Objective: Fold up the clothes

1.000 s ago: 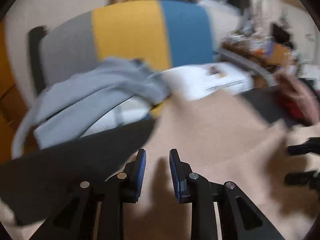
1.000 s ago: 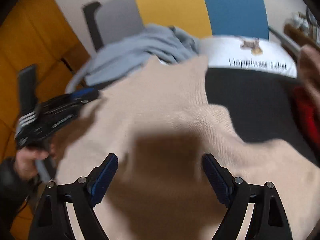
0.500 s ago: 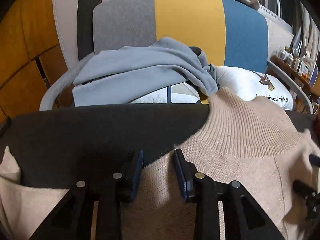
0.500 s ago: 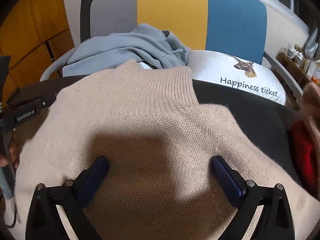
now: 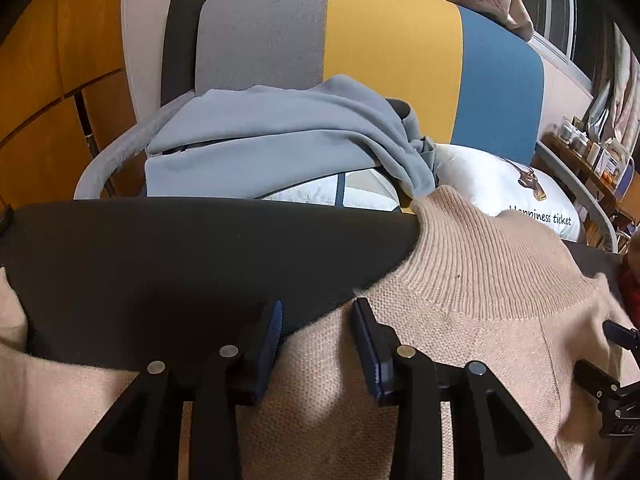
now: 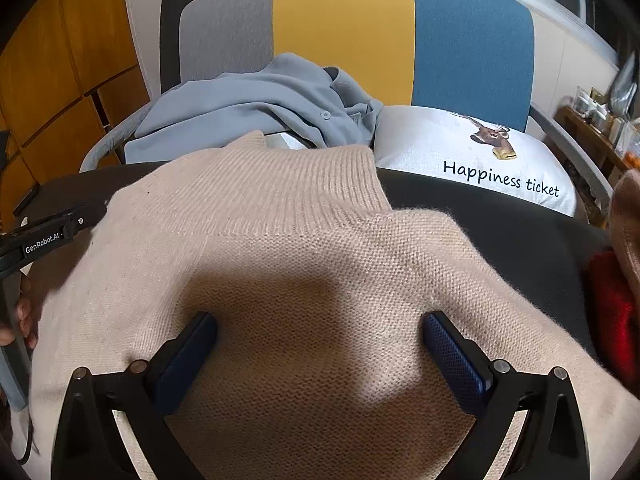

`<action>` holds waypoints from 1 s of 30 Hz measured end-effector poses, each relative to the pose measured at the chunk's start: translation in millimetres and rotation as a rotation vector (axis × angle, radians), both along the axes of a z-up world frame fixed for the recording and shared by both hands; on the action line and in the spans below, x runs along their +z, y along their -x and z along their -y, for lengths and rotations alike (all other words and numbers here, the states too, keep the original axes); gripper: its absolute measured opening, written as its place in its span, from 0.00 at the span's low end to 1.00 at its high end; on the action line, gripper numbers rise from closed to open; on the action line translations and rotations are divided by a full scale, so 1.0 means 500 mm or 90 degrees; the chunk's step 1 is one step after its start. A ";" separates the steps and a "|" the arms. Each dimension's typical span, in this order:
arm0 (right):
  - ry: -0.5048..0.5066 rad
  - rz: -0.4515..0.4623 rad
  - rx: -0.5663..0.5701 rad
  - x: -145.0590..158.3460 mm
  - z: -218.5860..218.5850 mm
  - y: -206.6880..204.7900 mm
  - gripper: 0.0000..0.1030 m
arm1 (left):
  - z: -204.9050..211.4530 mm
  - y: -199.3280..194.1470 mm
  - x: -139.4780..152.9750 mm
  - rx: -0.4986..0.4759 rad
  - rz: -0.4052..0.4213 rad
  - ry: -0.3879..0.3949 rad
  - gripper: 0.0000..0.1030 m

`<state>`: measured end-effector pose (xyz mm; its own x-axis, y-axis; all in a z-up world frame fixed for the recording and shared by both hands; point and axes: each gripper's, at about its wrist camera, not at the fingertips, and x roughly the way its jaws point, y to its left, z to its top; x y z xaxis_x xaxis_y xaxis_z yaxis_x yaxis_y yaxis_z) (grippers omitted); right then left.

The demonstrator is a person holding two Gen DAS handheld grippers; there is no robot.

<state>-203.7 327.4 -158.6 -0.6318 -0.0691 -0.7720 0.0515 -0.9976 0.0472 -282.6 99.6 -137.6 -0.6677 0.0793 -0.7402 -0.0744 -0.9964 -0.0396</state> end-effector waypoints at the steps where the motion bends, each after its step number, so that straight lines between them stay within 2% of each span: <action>1: 0.001 0.000 0.000 0.000 -0.001 0.000 1.00 | 0.000 0.000 -0.001 0.001 0.000 0.000 0.37; 7: 0.001 0.004 0.002 0.002 -0.003 0.003 1.00 | 0.007 0.013 -0.004 0.004 0.012 -0.017 0.41; 10: 0.000 0.015 0.002 0.015 0.002 -0.006 1.00 | 0.018 -0.008 0.014 0.010 0.015 -0.019 0.38; 12: 0.030 0.004 0.010 0.046 0.012 -0.049 1.00 | 0.031 -0.046 0.036 0.010 -0.007 -0.029 0.37; 15: 0.036 -0.027 0.036 0.091 0.047 -0.133 1.00 | 0.049 -0.146 0.075 -0.006 -0.047 -0.044 0.37; 19: 0.041 0.002 0.050 0.093 0.086 -0.255 1.00 | 0.063 -0.282 0.094 -0.045 -0.055 -0.072 0.37; 22: 0.016 -0.001 0.010 0.082 0.085 -0.366 1.00 | 0.084 -0.374 0.080 -0.060 -0.043 -0.077 0.38; 24: 0.013 0.012 -0.012 0.067 0.073 -0.419 1.00 | 0.097 -0.414 0.052 -0.067 -0.005 -0.083 0.38; 25: 0.013 0.011 -0.021 0.057 0.063 -0.440 1.00 | 0.104 -0.432 0.028 -0.065 0.016 -0.066 0.38; 27: 0.015 0.011 -0.039 0.036 0.043 -0.482 1.00 | 0.118 -0.454 -0.010 -0.045 0.036 -0.032 0.38; 30: 0.023 0.006 -0.051 0.019 0.021 -0.524 1.00 | 0.134 -0.458 -0.010 -0.032 0.023 -0.059 0.38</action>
